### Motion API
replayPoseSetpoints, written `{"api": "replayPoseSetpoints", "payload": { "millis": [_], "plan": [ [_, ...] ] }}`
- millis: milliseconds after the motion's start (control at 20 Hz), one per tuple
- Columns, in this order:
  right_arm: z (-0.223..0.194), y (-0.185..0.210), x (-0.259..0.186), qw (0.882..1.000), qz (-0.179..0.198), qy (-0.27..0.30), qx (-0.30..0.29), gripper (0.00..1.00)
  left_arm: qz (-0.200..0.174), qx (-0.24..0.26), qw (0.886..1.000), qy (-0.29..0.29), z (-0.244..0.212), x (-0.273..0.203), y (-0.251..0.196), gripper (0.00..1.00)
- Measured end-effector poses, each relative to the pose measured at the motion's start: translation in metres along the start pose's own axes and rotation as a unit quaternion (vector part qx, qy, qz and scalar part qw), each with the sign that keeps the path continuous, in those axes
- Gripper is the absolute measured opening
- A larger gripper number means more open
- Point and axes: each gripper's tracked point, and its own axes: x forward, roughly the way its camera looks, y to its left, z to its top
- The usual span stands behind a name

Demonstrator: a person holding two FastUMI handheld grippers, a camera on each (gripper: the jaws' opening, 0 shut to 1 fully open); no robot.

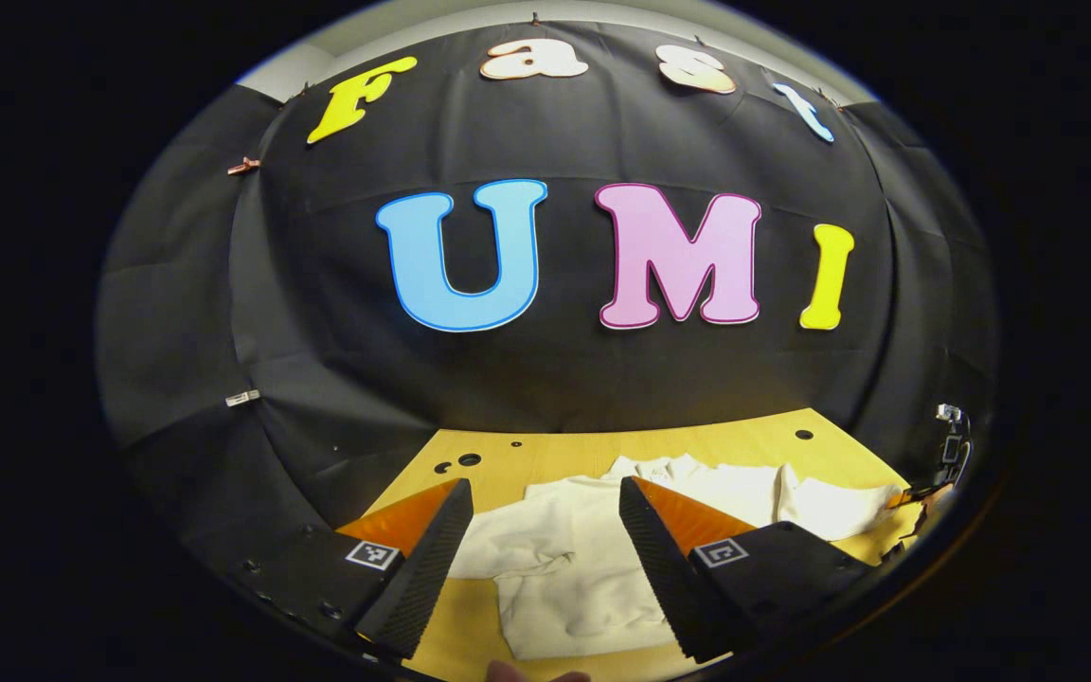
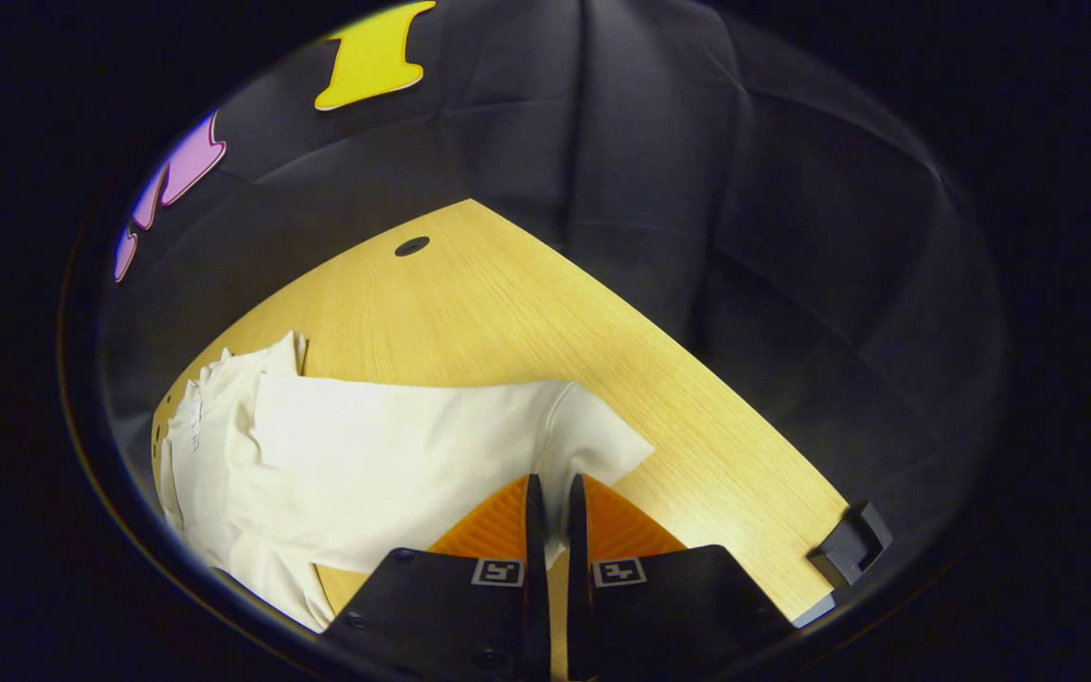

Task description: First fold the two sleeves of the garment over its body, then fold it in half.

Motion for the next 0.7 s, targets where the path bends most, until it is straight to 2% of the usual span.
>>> {"api": "replayPoseSetpoints", "payload": {
  "millis": [200, 400, 700],
  "plan": [
    [0.024, 0.028, -0.033, 0.999, 0.027, -0.038, 0.005, 0.12, -0.005, -0.004, 1.000, -0.004, 0.000, 0.008, 0.016, 0.97],
    [0.048, 0.063, -0.071, 0.995, 0.035, -0.090, -0.015, 0.11, -0.013, -0.007, 1.000, -0.013, 0.000, 0.015, 0.033, 0.97],
    [0.049, 0.147, -0.129, 0.986, 0.075, -0.150, -0.028, 0.11, -0.020, -0.026, 0.999, -0.021, -0.005, 0.026, 0.061, 0.97]
  ]
}}
